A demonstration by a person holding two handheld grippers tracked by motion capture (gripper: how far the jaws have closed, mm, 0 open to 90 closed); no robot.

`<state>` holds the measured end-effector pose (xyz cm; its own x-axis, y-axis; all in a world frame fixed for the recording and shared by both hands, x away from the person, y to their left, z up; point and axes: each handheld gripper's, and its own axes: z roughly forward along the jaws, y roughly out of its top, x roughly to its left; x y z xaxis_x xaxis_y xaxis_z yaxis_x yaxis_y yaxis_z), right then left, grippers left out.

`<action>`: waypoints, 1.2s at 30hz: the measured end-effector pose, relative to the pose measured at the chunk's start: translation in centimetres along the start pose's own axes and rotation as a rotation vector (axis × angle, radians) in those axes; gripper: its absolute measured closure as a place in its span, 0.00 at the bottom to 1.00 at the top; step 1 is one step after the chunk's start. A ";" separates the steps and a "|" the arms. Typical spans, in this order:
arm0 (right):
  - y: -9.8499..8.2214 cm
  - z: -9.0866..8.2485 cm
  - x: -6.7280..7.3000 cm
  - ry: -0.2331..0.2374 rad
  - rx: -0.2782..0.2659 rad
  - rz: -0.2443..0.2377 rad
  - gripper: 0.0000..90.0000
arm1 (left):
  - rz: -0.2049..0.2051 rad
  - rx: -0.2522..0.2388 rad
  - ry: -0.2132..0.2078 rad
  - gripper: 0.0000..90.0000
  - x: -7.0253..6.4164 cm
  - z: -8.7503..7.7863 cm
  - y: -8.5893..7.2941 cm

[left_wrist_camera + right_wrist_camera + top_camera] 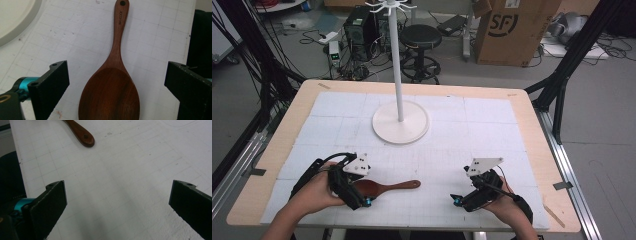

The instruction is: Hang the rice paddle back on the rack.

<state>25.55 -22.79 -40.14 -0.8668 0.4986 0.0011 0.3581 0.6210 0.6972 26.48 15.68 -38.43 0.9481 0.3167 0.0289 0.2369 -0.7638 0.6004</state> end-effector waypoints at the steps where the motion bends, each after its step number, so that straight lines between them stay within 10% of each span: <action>1: 0.0 0.1 0.0 0.000 0.000 -0.001 0.00 | 0.003 0.010 -0.003 0.07 0.0 0.1 0.2; 36: -0.5 0.3 -0.1 0.007 0.035 0.002 0.00 | 0.083 0.312 -0.084 0.15 0.8 3.2 4.6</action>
<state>25.52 -22.96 -40.66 -0.8687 0.4952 0.0077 0.3713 0.6410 0.6718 29.01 10.56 -38.20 0.9780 0.2085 -0.0065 0.1992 -0.9247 0.3245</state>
